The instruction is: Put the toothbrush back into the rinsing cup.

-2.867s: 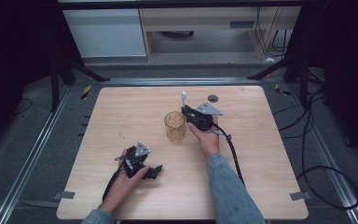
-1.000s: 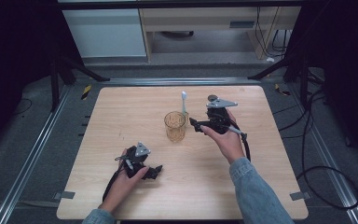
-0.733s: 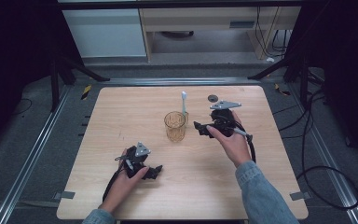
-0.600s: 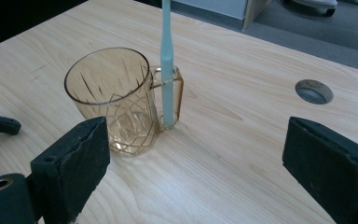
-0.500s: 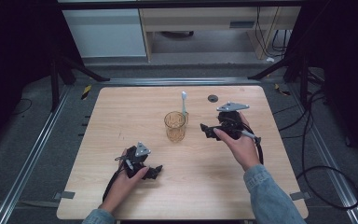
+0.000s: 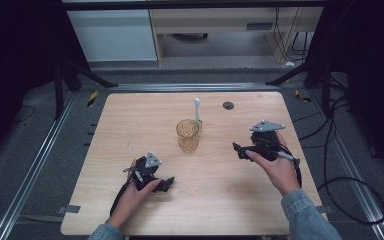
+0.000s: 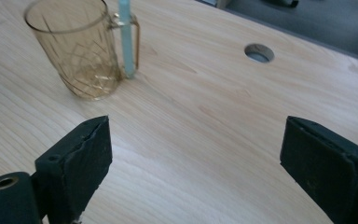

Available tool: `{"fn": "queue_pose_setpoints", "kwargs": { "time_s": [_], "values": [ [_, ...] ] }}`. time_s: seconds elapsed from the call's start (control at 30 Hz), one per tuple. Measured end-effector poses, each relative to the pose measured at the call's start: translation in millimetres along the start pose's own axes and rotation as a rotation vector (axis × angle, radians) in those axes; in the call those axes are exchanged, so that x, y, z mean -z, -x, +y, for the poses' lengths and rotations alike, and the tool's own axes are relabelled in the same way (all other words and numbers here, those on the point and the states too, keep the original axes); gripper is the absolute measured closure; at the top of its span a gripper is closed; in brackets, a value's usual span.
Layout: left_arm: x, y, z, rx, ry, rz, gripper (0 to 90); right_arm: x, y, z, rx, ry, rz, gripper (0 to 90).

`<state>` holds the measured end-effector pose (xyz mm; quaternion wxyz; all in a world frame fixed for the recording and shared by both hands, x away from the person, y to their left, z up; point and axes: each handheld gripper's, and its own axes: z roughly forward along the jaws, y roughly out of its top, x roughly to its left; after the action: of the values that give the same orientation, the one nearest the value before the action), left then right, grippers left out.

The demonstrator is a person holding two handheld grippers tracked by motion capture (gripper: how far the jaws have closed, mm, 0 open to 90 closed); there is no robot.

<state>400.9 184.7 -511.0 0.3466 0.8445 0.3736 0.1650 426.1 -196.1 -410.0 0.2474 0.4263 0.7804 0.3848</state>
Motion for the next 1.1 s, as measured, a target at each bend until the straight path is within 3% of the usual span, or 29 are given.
{"fn": "queue_pose_setpoints", "kwargs": {
  "time_s": [0.27, 0.5, 0.8, 1.1],
  "values": [
    [0.0, 0.1, 0.0, 0.000, 0.000, 0.001, 0.0, 0.1, 15.5, -34.5, -0.025, -0.049, -0.026, 16.8],
    [0.0, 0.2, 0.0, 0.001, 0.001, 0.002, 0.0, -12.9, 32.1, -63.8, -0.095, -0.090, -0.035, 21.3],
    [0.0, 0.1, 0.0, 0.001, 0.001, 0.001, 0.0, -32.7, 42.6, -86.6, -0.164, -0.139, -0.042, 17.0],
    [0.0, 0.1, 0.0, 0.000, 0.000, 0.001, 0.0, -42.8, 37.9, -97.1, -0.224, -0.087, -0.063, 12.7]
  ]
}}
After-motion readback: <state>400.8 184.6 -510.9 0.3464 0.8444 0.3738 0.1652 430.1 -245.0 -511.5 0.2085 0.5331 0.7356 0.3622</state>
